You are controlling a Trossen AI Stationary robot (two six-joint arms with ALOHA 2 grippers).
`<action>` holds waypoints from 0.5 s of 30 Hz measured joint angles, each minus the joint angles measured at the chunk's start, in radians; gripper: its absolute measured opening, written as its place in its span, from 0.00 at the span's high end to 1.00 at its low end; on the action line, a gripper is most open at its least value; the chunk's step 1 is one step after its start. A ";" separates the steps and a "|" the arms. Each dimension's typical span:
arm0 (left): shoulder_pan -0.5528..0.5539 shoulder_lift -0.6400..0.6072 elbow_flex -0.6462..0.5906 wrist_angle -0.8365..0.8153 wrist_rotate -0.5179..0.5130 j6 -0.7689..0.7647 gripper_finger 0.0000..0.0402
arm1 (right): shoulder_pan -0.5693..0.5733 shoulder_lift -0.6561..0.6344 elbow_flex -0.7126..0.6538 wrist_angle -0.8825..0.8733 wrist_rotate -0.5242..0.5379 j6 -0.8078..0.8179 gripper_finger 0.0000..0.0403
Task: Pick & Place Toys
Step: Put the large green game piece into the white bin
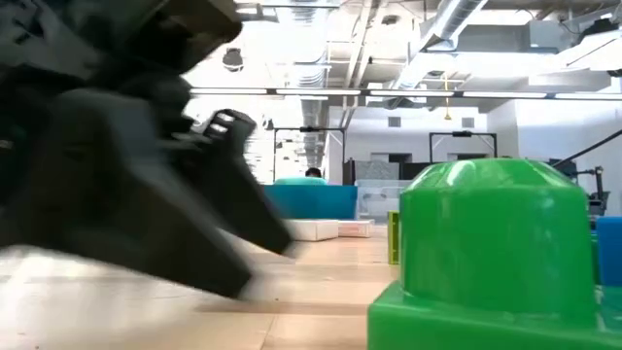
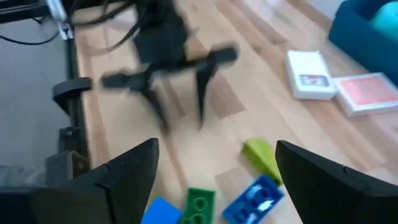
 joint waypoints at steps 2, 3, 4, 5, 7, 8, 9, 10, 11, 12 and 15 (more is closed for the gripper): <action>0.014 -0.113 -0.069 -0.070 -0.011 -0.033 0.42 | 0.006 0.003 -0.001 0.024 0.001 -0.001 0.21; 0.020 -0.174 -0.109 -0.074 -0.018 -0.057 0.42 | 0.004 0.011 0.001 0.054 0.004 -0.012 0.21; 0.026 -0.234 -0.153 -0.066 -0.023 -0.083 0.41 | 0.000 0.017 0.002 0.080 0.003 -0.027 0.21; 0.029 -0.293 -0.199 -0.058 -0.031 -0.108 0.41 | -0.001 0.020 -0.001 0.089 0.004 -0.047 0.21; 0.030 -0.407 -0.304 -0.050 -0.032 -0.163 0.40 | -0.014 0.031 -0.001 0.163 -0.008 -0.091 0.21; 0.029 -0.463 -0.357 -0.050 -0.035 -0.193 0.39 | -0.025 0.041 0.003 0.207 -0.027 -0.114 0.21; 0.029 -0.524 -0.407 -0.041 -0.040 -0.221 0.38 | -0.032 0.048 0.002 0.232 -0.042 -0.139 0.21; 0.028 -0.578 -0.455 -0.014 -0.047 -0.249 0.38 | -0.037 0.054 -0.002 0.246 -0.064 -0.157 0.21; 0.025 -0.634 -0.503 0.010 -0.060 -0.270 0.38 | -0.046 0.065 -0.002 0.274 -0.084 -0.164 0.21; 0.023 -0.691 -0.556 0.031 -0.075 -0.286 0.37 | -0.060 0.080 0.001 0.309 -0.113 -0.163 0.21; 0.022 -0.829 -0.688 0.131 -0.088 -0.296 0.37 | -0.072 0.112 -0.003 0.315 -0.161 -0.141 0.21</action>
